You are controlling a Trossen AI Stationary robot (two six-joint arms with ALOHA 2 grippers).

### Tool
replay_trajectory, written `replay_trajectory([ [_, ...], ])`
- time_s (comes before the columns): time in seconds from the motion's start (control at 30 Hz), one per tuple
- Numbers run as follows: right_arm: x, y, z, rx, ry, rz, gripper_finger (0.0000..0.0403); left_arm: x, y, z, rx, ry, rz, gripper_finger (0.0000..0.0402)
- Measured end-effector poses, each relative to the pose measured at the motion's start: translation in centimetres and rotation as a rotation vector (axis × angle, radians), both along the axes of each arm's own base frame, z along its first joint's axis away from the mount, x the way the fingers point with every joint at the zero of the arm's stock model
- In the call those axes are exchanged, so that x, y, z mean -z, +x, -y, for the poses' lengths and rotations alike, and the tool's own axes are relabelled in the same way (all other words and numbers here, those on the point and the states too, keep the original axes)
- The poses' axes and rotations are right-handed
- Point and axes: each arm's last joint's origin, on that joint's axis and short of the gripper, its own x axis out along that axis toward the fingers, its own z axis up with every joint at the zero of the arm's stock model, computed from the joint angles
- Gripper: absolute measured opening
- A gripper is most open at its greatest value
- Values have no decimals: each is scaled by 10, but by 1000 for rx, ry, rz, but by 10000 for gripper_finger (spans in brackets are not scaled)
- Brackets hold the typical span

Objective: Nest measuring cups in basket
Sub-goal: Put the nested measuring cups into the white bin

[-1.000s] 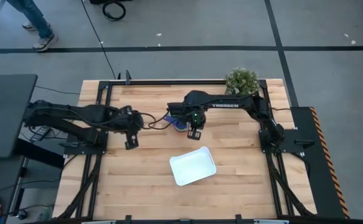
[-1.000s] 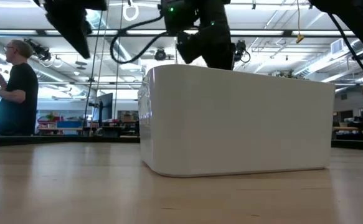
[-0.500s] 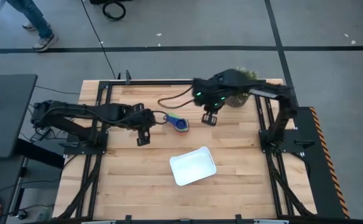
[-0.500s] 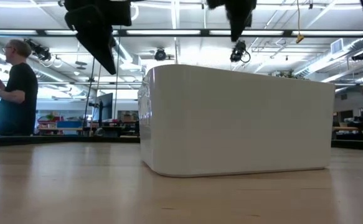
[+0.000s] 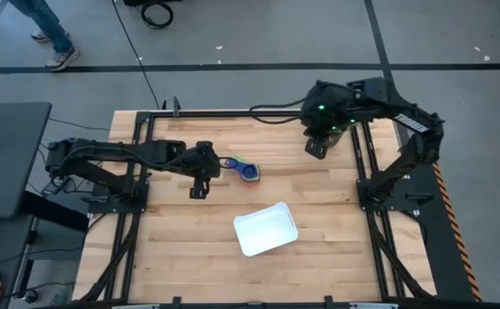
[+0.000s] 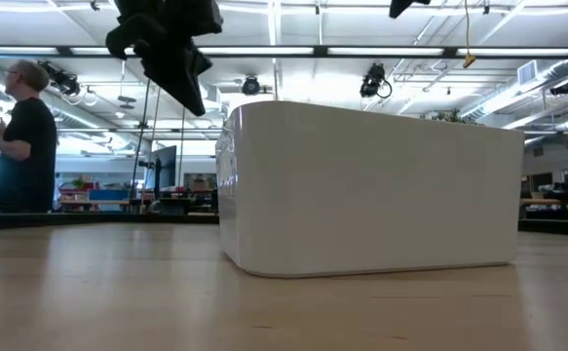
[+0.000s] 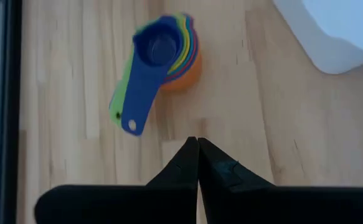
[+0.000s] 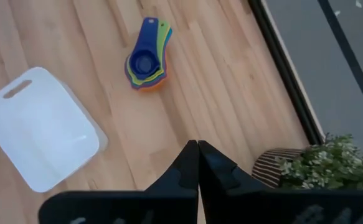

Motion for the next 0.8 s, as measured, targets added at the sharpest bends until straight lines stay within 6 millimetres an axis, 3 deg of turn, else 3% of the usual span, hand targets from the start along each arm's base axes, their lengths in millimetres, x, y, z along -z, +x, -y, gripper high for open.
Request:
replay_trajectory([
  [0.33, 11, -13, -2, 57, 29, -32, 4, 10, 15, -3, 106, 44, -6, 11],
  [0.53, 14, -12, -2, 38, 22, -47, 4, 24, 26, -8, 92, 44, -35, 40],
  [0.8, 13, -10, -2, 19, 18, -32, 19, 22, 26, -3, 154, 72, -31, 50],
])
